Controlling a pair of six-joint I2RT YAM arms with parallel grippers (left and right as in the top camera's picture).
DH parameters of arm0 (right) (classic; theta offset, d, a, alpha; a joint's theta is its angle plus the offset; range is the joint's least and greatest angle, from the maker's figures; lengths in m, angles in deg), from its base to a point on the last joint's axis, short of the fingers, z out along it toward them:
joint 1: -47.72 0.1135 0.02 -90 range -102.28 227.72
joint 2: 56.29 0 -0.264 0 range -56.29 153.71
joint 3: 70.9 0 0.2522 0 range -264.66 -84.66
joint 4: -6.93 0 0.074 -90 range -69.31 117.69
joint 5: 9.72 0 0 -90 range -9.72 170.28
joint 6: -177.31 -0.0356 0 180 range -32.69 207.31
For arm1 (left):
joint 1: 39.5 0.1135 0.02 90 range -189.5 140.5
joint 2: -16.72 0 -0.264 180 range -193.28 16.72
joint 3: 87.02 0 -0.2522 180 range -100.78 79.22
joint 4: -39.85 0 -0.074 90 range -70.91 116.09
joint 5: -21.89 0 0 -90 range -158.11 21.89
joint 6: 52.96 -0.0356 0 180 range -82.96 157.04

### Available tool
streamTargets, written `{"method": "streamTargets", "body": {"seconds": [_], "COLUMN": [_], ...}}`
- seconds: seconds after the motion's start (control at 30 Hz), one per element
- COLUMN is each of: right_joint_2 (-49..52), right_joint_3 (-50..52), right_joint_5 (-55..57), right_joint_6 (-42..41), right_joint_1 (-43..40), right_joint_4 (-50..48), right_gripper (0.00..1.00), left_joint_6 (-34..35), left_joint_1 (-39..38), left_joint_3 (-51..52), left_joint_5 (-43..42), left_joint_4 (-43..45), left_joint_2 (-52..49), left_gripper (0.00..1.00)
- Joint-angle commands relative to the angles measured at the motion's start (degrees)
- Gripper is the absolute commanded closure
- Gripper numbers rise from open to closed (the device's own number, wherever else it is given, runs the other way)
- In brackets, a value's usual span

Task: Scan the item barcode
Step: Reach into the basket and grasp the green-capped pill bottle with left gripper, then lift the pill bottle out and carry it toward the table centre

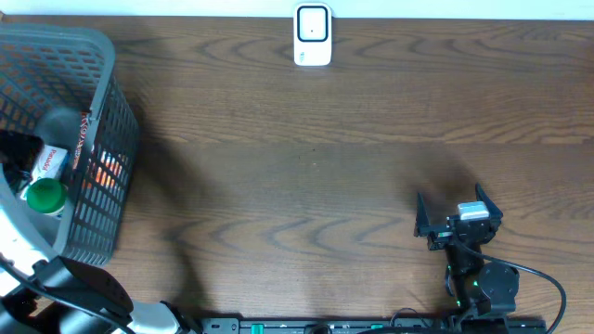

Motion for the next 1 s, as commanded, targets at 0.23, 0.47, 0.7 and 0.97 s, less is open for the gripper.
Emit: {"method": "streamTargets", "body": {"seconds": [0.23,0.47,0.7,0.97], "right_joint_2": [-0.3,-0.3,-0.3,-0.3], "right_joint_3": [0.1,0.1,0.1,0.1], "right_joint_5": [0.1,0.1,0.1,0.1], "right_joint_6": [-0.8,-0.8,-0.8,-0.8], "right_joint_1": [0.6,0.6,0.6,0.6], "right_joint_4": [0.2,0.2,0.2,0.2], "right_gripper": [0.01,0.01,0.01,0.01], "left_joint_6": [0.3,0.3,0.3,0.3], "left_joint_1": [0.3,0.3,0.3,0.3], "left_joint_3": [9.9,11.2,11.2,11.3], "left_joint_5": [1.1,0.9,0.9,0.9], "left_joint_4": [11.1,13.9,16.8,18.1], "left_joint_2": [-0.7,-7.1,-13.9,-18.1], "left_gripper": [0.02,0.02,0.02,0.02]}}
